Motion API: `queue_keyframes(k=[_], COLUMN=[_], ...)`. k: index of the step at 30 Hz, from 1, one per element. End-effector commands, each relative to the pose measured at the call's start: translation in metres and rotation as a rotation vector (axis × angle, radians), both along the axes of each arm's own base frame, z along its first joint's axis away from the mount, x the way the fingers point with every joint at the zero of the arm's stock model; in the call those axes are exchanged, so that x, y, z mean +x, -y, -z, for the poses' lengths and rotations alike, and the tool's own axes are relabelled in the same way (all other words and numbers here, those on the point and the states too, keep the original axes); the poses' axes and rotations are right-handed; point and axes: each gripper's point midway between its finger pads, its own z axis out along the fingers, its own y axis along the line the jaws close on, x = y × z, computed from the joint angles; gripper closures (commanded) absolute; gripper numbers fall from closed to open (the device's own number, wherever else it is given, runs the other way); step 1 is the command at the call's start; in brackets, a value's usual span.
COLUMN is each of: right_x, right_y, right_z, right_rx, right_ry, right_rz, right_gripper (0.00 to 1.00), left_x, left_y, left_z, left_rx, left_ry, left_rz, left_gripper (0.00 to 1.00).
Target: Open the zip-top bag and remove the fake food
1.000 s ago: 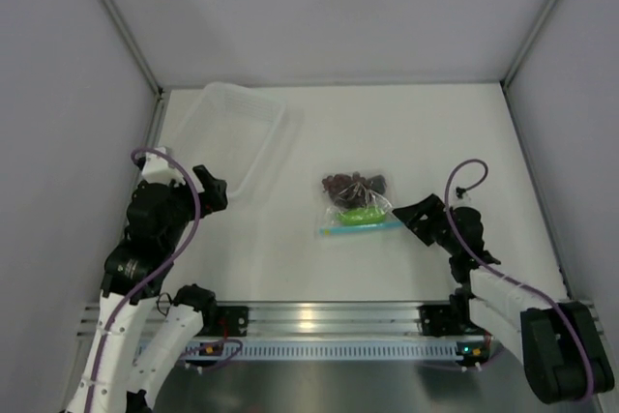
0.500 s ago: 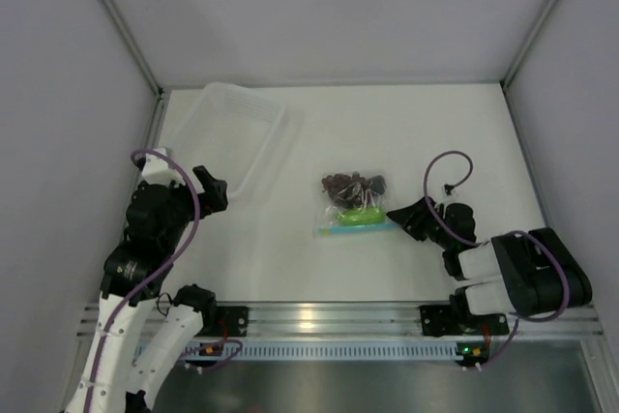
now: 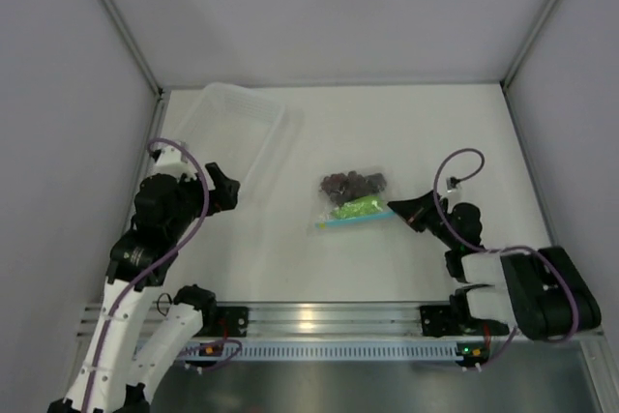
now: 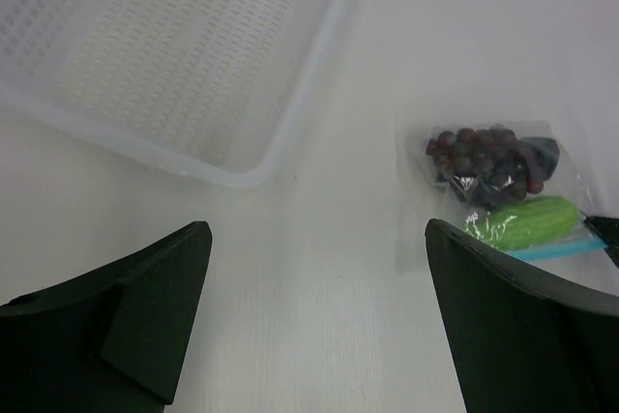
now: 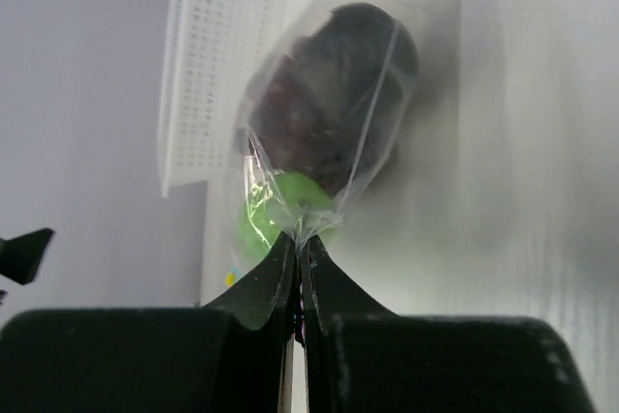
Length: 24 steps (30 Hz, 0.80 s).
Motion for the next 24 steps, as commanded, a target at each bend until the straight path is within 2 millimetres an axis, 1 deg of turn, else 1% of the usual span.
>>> queue_keyframes(k=[1, 2, 3, 4, 5, 6, 7, 8, 9, 10, 11, 12, 13, 14, 15, 16, 18, 19, 20, 21, 22, 23, 24], right_x=[-0.025, -0.02, -0.018, -0.018, -0.012, -0.018, -0.019, -0.022, -0.021, -0.019, -0.02, -0.023, -0.022, -0.022, -0.022, -0.024, -0.025, -0.028, -0.028, -0.029, -0.03, -0.032, -0.032], right_y=[0.012, 0.015, 0.023, 0.028, 0.033, 0.043, 0.046, 0.047, 0.047, 0.045, 0.043, 0.039, 0.037, 0.037, 0.04, 0.042, 0.046, 0.048, 0.049, 0.05, 0.051, 0.051, 0.053], right_z=[0.018, 0.001, -0.001, -0.011, -0.053, -0.045, -0.056, -0.071, -0.078, -0.092, -0.096, -0.098, -0.108, -0.112, -0.118, -0.128, -0.137, -0.149, -0.155, -0.159, -0.17, -0.174, -0.179], right_rx=[0.006, -0.012, -0.048, -0.057, -0.037, -0.072, -0.078, -0.084, -0.104, -0.107, -0.106, -0.097, -0.082, -0.072, -0.065, -0.064, -0.065, -0.062, -0.061, -0.057, -0.049, -0.042, -0.024], right_ry=[-0.137, -0.144, -0.159, -0.149, -0.04, -0.109, -0.094, -0.1, -0.093, -0.086, -0.092, -0.104, -0.089, -0.087, -0.084, -0.071, -0.066, -0.055, -0.045, -0.044, -0.032, -0.028, -0.026], right_rz=[0.07, 0.093, 0.148, 0.179, 0.212, 0.259, 0.273, 0.277, 0.269, 0.253, 0.239, 0.215, 0.213, 0.214, 0.233, 0.244, 0.27, 0.28, 0.281, 0.29, 0.294, 0.299, 0.313], right_gripper=[1.0, 1.0, 1.0, 1.0, 1.0, 1.0, 1.0, 1.0, 1.0, 1.0, 1.0, 1.0, 1.0, 1.0, 1.0, 1.0, 1.0, 1.0, 1.0, 1.0, 1.0, 1.0, 1.0], left_x=[0.011, 0.019, 0.02, 0.022, 0.023, 0.028, 0.03, 0.029, 0.035, 0.025, 0.021, 0.021, 0.015, 0.001, -0.004, -0.005, -0.013, -0.016, -0.021, -0.027, -0.028, -0.029, -0.028], left_y=[0.046, 0.058, 0.064, 0.071, 0.081, 0.087, 0.094, 0.11, 0.124, 0.147, 0.162, 0.177, 0.188, 0.202, 0.207, 0.208, 0.211, 0.211, 0.212, 0.214, 0.215, 0.215, 0.214], left_z=[-0.003, 0.0, 0.0, -0.001, 0.0, -0.004, -0.004, -0.001, -0.009, -0.006, -0.008, -0.025, -0.019, -0.021, -0.024, -0.028, -0.032, -0.043, -0.035, -0.036, -0.034, -0.037, -0.032], left_rx=[-0.093, -0.13, -0.158, -0.18, -0.201, -0.206, -0.205, -0.188, -0.194, -0.18, -0.184, -0.211, -0.203, -0.219, -0.225, -0.229, -0.233, -0.233, -0.228, -0.225, -0.208, -0.207, -0.199], left_ry=[-0.037, -0.063, -0.072, -0.068, -0.075, -0.036, -0.023, -0.018, 0.037, 0.049, 0.086, 0.184, 0.22, 0.256, 0.299, 0.375, 0.445, 0.523, 0.537, 0.566, 0.591, 0.619, 0.618], left_rz=[0.21, 0.246, 0.268, 0.284, 0.3, 0.303, 0.307, 0.332, 0.362, 0.444, 0.502, 0.556, 0.616, 0.708, 0.747, 0.768, 0.82, 0.84, 0.867, 0.907, 0.92, 0.921, 0.92], left_gripper=[0.02, 0.02, 0.02, 0.02, 0.02, 0.02, 0.02, 0.02, 0.02, 0.02, 0.03, 0.02, 0.02, 0.02, 0.02, 0.02, 0.02, 0.02, 0.02, 0.02, 0.02, 0.02, 0.02])
